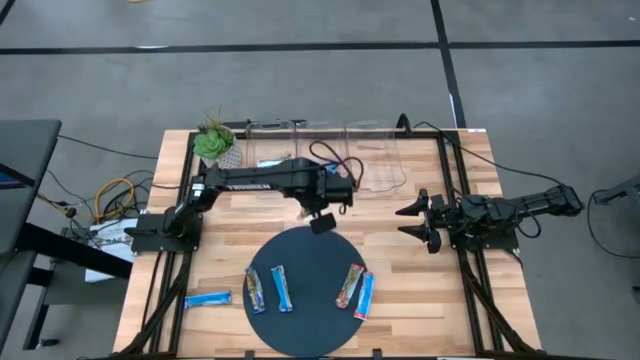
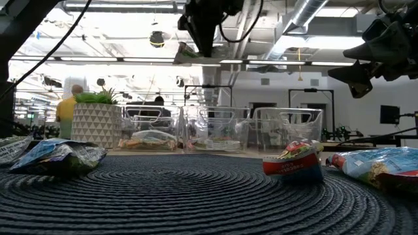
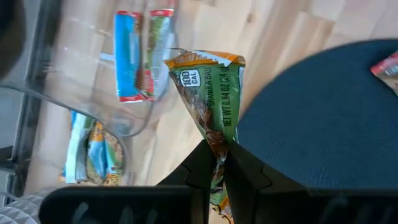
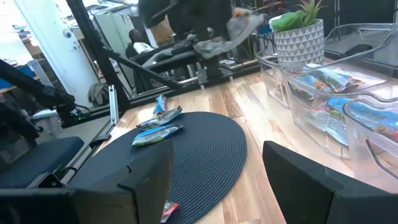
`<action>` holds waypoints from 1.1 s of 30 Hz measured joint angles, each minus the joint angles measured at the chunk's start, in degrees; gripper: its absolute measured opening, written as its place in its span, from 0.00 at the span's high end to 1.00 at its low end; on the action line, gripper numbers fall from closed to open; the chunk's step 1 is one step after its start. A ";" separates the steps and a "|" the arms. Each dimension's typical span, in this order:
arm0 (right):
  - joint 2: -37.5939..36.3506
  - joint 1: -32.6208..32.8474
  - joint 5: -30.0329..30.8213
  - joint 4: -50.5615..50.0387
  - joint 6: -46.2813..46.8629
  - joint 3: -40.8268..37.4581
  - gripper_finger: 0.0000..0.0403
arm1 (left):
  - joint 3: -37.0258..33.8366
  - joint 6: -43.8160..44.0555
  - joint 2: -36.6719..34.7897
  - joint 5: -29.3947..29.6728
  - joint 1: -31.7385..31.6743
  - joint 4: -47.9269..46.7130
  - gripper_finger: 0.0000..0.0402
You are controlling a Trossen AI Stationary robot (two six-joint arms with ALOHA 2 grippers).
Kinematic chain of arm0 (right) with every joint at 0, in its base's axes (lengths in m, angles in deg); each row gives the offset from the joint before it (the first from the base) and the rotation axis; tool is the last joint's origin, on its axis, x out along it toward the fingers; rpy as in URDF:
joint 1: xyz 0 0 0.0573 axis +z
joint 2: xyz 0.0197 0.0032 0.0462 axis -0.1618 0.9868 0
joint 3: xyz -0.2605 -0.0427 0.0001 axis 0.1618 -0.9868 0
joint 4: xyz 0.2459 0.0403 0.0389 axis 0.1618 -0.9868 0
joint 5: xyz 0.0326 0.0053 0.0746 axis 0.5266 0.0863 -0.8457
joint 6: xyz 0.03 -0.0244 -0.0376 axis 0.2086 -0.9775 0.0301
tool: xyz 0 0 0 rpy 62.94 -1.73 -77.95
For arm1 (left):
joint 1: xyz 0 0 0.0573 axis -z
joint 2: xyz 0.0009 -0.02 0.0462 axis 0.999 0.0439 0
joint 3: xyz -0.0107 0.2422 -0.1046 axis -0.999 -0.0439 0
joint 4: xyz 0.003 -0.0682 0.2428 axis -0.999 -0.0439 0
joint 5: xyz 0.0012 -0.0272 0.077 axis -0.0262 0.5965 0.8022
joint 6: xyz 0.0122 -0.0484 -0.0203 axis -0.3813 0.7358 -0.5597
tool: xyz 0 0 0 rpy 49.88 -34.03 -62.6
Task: Pick and place Granola Bars by type
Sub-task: Put the orange bar into the left transparent bin
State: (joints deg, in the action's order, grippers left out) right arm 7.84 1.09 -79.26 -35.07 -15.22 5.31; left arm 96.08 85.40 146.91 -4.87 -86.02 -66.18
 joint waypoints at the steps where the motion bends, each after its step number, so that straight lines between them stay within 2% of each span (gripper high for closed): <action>1: 0.00 0.02 0.00 0.00 0.00 0.00 0.40 | 0.00 -0.26 -0.02 0.01 -0.50 -0.01 0.94; 16: 0.00 0.02 0.00 0.02 0.00 0.01 0.40 | -0.09 -7.73 -0.82 0.28 -7.90 0.00 0.94; 33: 0.00 0.02 0.00 0.02 0.00 0.00 0.40 | -0.09 -18.79 -0.82 0.28 -19.60 0.02 0.94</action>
State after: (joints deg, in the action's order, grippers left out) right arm 7.84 1.10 -79.26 -35.05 -15.22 5.31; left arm 95.99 66.61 146.09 -4.59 -105.62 -66.15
